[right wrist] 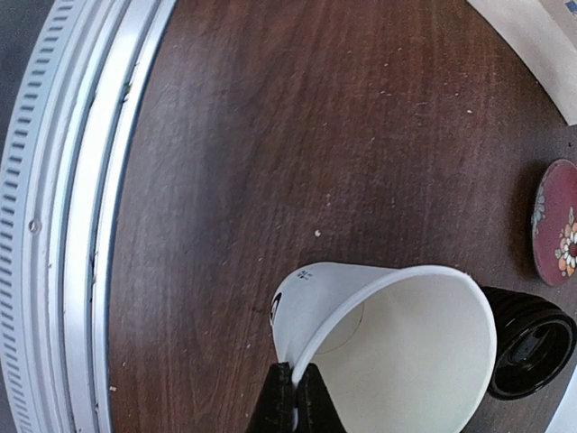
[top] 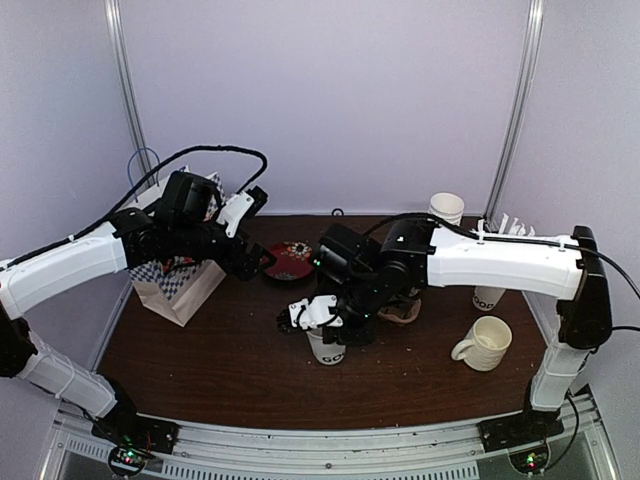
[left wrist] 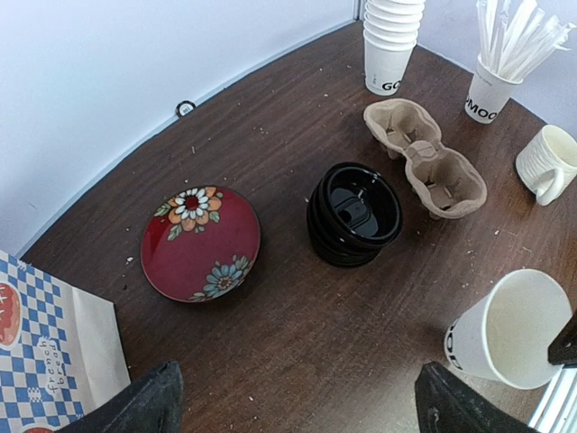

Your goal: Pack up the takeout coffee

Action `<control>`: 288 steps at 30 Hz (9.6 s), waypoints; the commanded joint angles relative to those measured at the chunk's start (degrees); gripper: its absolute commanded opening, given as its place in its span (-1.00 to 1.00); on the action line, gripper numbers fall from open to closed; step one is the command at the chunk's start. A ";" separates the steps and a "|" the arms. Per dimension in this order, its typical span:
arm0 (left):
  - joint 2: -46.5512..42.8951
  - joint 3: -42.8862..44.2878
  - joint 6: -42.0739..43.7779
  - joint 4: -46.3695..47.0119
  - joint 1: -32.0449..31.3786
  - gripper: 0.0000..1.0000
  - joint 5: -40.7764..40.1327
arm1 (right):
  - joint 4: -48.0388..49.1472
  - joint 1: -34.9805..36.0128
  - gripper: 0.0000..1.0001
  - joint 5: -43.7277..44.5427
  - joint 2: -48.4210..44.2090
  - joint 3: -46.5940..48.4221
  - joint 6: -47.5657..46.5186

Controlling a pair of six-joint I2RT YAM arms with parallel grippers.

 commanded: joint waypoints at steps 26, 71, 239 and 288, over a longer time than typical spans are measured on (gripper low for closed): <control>-3.97 1.27 -0.16 1.59 0.35 0.87 0.42 | 1.63 2.10 -0.42 1.53 4.74 1.61 6.31; -3.33 1.71 -0.49 0.81 0.37 0.95 0.17 | -2.74 -15.86 -0.22 6.37 25.51 26.19 19.69; 36.93 38.88 0.89 -42.23 -21.44 0.43 2.82 | 24.28 -38.98 0.12 -20.01 -20.64 -26.22 16.18; 17.44 4.38 -29.48 -2.51 -13.53 0.52 10.85 | 25.69 -26.89 -0.09 -55.48 -0.86 -25.86 48.07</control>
